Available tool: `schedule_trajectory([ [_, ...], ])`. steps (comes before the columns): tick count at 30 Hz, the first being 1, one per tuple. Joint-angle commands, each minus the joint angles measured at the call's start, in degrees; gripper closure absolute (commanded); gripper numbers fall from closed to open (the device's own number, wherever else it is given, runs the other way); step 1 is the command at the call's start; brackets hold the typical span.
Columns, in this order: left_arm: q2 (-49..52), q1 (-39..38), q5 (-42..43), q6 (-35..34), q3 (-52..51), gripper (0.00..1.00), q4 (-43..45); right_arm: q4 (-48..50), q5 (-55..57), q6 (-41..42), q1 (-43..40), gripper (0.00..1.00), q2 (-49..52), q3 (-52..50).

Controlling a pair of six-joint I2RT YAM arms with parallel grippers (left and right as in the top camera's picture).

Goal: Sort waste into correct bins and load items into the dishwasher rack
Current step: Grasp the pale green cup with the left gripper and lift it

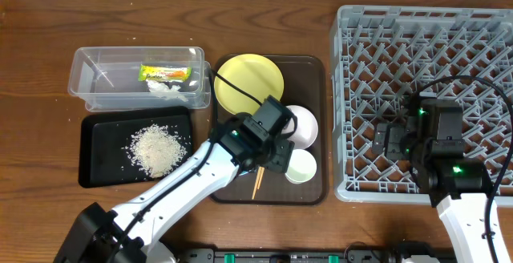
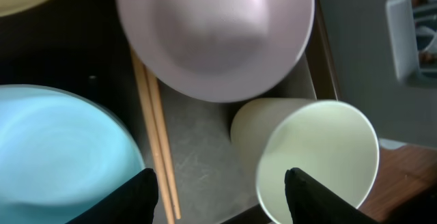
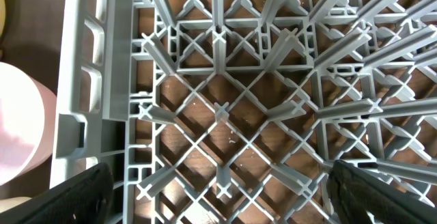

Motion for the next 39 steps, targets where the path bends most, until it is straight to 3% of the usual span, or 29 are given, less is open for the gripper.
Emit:
schedule_trajectory([
  [1, 1.2, -1.0, -1.9, 0.3, -1.2, 0.40, 0.3, -0.1, 0.4, 0.3, 0.5, 0.01, -0.2, 1.1],
  [8, 6.1, -2.4, -0.7, 0.0, -1.2, 0.47, 1.8, -0.3, 0.3, 0.5, 0.5, 0.01, -0.2, 1.1],
  [14, 7.2, -2.5, -0.2, -0.2, -1.2, 0.77, 2.4, -0.7, 0.4, 0.5, 0.5, 0.02, -0.2, 1.1],
  [18, 7.2, -2.5, -0.2, -0.1, -1.2, 0.81, 2.4, -0.7, 0.4, 0.5, 0.5, 0.01, -0.2, 1.1],
  [21, 7.2, -2.5, 1.2, -0.1, -1.2, 0.93, 2.4, -0.8, 0.4, 0.5, 0.5, 0.02, -0.2, 1.1],
  [32, 3.3, -1.3, 3.1, -0.1, 1.2, 0.94, -1.2, -1.0, 0.4, 0.5, 0.5, 0.01, -0.2, 1.1],
  [39, -7.4, 7.3, 4.8, 1.2, 6.6, 0.94, -1.7, 1.9, 0.4, 0.5, 0.5, 0.01, -0.2, 1.1],
])
